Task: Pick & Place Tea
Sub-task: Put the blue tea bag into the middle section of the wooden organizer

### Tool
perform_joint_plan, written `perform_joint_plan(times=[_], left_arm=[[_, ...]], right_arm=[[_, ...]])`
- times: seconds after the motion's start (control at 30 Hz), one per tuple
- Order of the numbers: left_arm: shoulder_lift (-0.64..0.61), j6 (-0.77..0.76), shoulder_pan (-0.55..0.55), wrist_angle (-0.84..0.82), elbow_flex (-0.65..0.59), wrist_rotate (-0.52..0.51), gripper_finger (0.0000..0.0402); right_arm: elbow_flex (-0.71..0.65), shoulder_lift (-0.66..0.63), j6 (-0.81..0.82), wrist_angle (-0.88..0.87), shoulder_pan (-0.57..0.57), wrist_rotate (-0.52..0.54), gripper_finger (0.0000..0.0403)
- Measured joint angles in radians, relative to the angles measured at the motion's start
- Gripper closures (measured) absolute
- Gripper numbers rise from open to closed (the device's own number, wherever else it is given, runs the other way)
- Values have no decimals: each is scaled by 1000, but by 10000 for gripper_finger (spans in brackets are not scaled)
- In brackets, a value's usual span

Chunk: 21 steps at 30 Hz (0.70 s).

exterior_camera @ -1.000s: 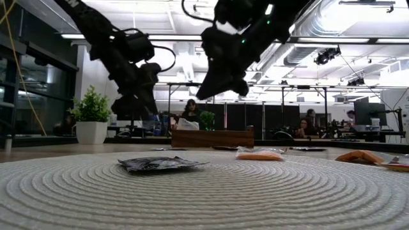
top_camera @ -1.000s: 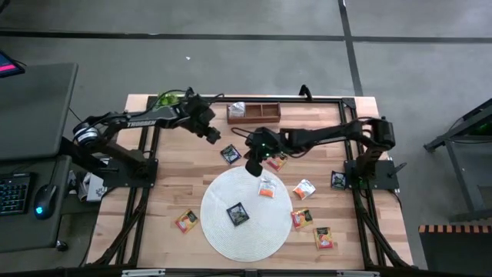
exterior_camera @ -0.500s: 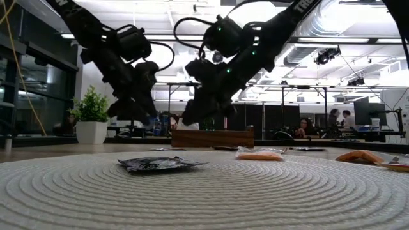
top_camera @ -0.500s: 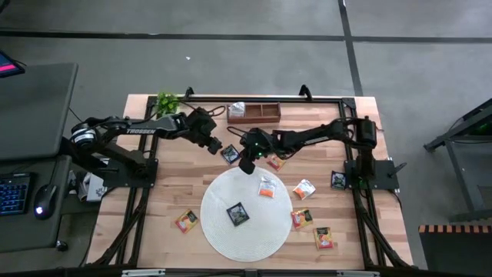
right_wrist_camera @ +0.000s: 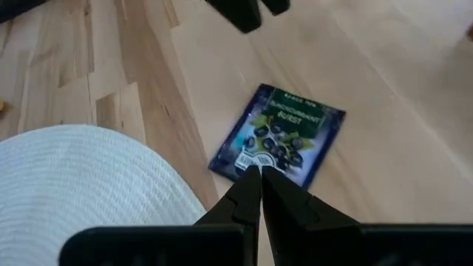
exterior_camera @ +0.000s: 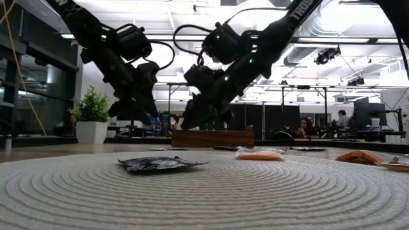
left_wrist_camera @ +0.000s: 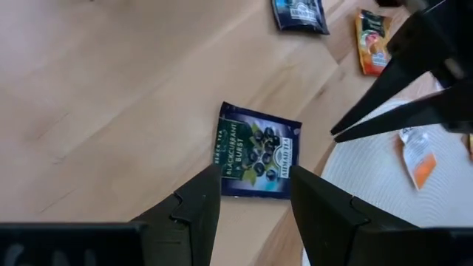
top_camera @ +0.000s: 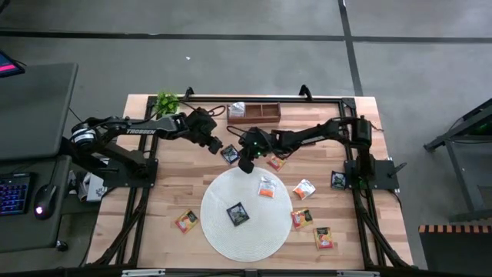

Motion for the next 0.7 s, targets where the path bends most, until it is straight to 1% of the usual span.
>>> perform_joint_plan(times=[0.43, 0.7], left_arm=[[0, 3, 1, -11, 0, -8, 243], [0, 3, 1, -11, 0, -9, 243]], right_arm=[[0, 47, -5, 47, 0, -18, 391], [0, 66, -21, 71, -15, -5, 391]])
